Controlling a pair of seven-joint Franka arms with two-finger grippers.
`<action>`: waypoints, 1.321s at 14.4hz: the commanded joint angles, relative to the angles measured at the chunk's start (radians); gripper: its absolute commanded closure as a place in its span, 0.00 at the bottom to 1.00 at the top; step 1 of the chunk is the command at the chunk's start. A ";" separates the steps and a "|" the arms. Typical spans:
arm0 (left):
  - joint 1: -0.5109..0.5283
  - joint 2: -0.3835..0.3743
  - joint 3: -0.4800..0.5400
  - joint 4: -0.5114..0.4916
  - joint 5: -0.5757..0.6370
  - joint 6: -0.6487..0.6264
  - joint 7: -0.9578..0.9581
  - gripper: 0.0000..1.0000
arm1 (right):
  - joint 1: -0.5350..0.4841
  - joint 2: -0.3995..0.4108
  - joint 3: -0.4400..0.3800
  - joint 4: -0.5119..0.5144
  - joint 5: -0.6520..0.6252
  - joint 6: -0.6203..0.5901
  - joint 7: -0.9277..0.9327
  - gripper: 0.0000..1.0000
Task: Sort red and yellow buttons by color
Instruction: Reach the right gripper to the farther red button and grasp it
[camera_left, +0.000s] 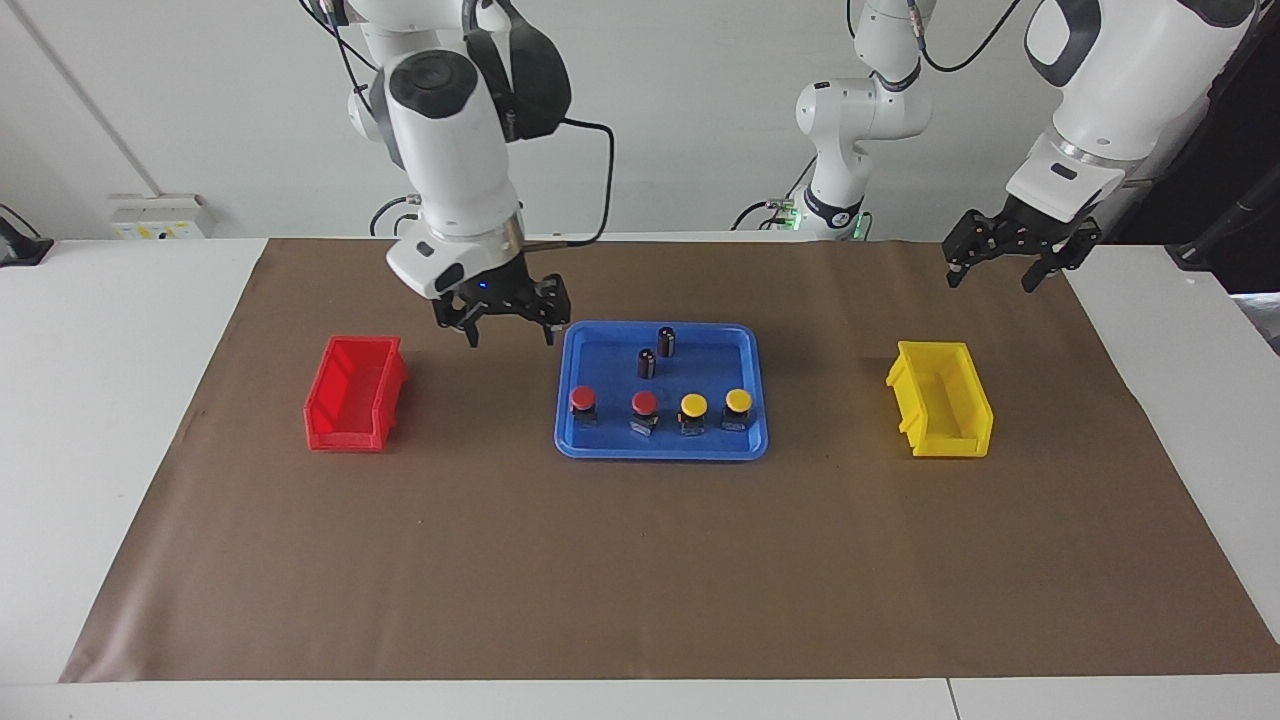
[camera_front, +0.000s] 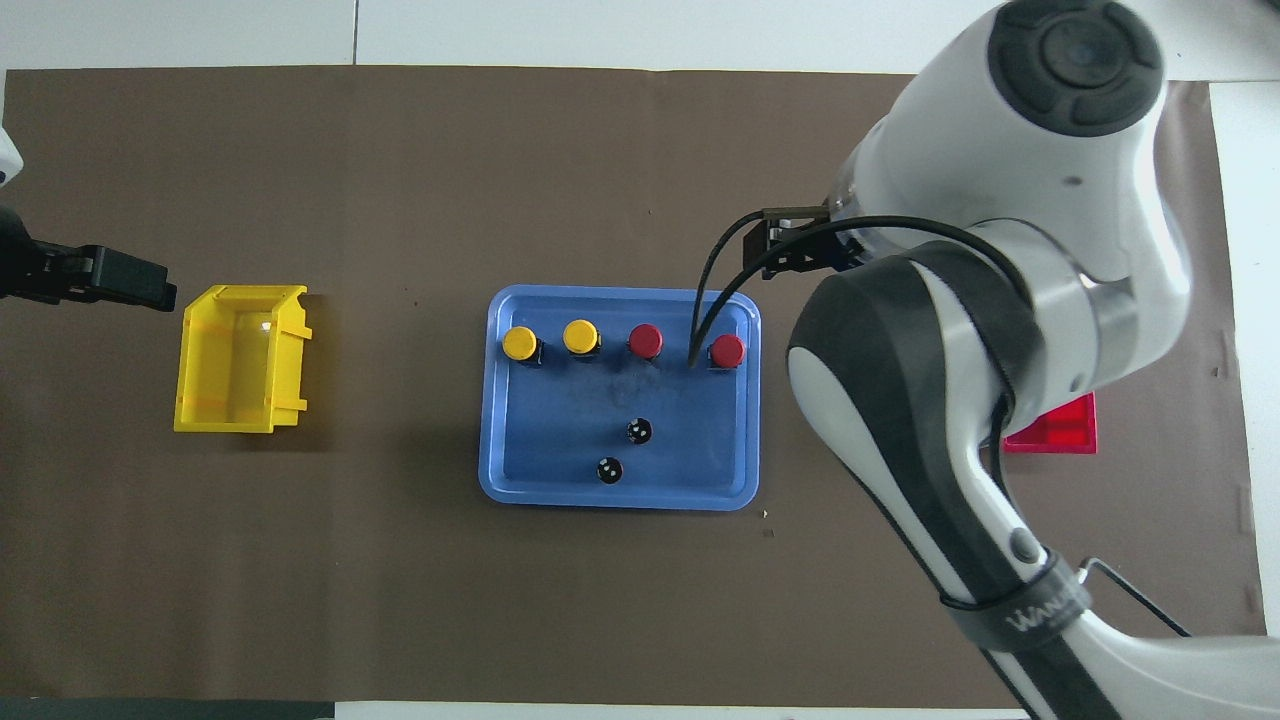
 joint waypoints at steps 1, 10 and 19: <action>0.020 -0.015 0.000 -0.010 -0.014 0.005 0.008 0.00 | 0.004 0.048 -0.002 -0.109 0.002 0.172 0.057 0.00; 0.058 -0.030 0.006 -0.048 -0.012 0.037 0.002 0.00 | 0.066 0.024 -0.001 -0.347 -0.002 0.312 0.030 0.09; 0.008 -0.050 -0.008 -0.145 -0.012 0.236 -0.097 0.00 | 0.059 0.023 -0.001 -0.366 -0.002 0.302 -0.015 0.67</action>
